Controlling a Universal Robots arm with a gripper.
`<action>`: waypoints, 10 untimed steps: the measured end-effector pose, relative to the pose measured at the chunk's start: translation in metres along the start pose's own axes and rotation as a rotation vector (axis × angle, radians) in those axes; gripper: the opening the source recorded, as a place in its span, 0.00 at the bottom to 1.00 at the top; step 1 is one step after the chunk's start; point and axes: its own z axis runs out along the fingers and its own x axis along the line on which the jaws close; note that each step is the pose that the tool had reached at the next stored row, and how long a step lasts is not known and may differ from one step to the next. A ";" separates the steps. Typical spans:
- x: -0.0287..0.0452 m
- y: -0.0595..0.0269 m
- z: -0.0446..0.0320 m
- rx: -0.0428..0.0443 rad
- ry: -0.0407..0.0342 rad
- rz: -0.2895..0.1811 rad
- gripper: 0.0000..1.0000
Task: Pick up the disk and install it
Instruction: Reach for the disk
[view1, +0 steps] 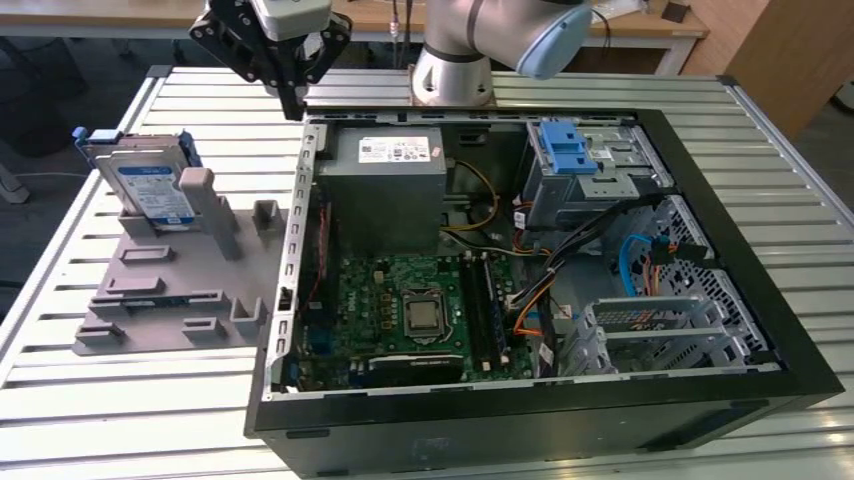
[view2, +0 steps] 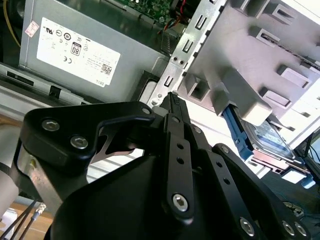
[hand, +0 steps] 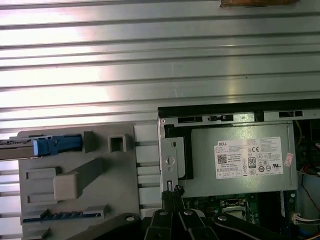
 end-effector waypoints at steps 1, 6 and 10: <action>0.0014 0.0000 0.0000 -0.0001 0.0000 0.000 0.11; 0.0083 0.0002 0.0000 0.0000 -0.0001 0.000 0.11; 0.0137 0.0002 0.0000 0.0000 0.0000 0.000 0.11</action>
